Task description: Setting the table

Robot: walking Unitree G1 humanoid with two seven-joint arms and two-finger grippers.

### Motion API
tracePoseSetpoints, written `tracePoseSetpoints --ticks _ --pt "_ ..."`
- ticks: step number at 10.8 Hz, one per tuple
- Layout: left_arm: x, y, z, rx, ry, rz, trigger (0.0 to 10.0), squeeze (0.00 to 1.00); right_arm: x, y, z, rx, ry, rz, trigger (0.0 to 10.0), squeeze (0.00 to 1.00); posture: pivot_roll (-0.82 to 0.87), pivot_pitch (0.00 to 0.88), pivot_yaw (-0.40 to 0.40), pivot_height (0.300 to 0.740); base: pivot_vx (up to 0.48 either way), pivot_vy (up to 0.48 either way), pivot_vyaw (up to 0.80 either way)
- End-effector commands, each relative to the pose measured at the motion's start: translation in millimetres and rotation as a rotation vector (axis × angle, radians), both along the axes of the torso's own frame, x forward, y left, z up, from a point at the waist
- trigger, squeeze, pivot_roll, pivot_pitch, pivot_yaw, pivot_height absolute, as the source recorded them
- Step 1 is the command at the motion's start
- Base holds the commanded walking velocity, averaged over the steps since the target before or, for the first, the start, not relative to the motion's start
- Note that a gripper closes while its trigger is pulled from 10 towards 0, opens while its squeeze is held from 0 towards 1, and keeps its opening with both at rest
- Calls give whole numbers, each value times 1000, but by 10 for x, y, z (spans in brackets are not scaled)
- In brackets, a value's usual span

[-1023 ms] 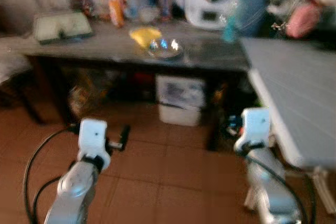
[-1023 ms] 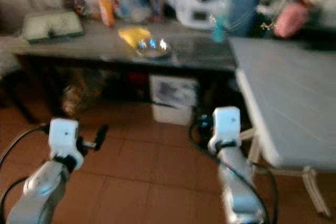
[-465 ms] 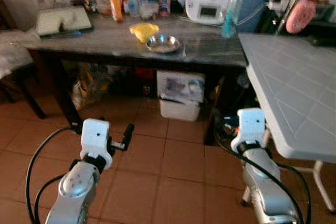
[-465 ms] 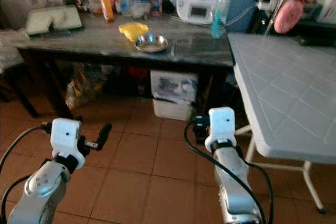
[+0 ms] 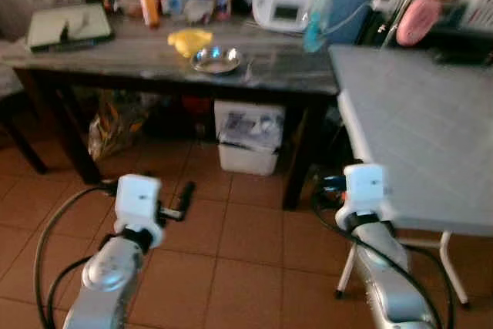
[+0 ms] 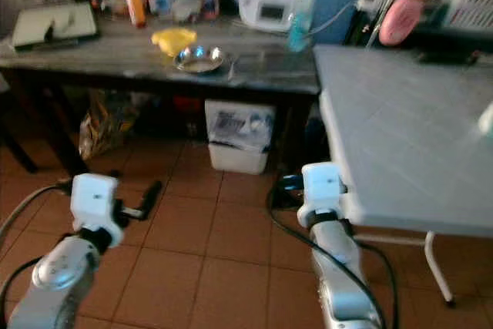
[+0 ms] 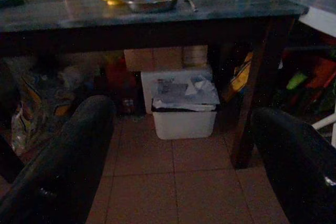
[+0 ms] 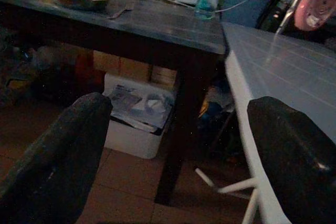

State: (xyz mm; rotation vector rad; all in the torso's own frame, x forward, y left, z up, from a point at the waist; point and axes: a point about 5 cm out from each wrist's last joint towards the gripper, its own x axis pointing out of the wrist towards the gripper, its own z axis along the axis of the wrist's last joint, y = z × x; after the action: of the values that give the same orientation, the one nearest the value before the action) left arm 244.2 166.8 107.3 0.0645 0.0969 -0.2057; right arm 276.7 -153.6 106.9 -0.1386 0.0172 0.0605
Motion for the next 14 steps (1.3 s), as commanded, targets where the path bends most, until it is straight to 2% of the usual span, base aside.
tracePoseSetpoints --ticks 1,5,14 --pt "6 -74 13 -10 -7 -24 10000 0 -6 -116 19 -16 -8 -33 10000 0 119 10 -8 740 0 -480 0" --pt "22 -91 19 -15 -10 -28 10000 0 -6 -156 117 -10 -51 -68 10000 0 116 11 -9 740 0 -480 0" --pt "35 -107 -7 -10 -6 -26 10000 0 52 -140 134 -21 -56 -59 10000 0 123 0 -26 740 0 -480 0"
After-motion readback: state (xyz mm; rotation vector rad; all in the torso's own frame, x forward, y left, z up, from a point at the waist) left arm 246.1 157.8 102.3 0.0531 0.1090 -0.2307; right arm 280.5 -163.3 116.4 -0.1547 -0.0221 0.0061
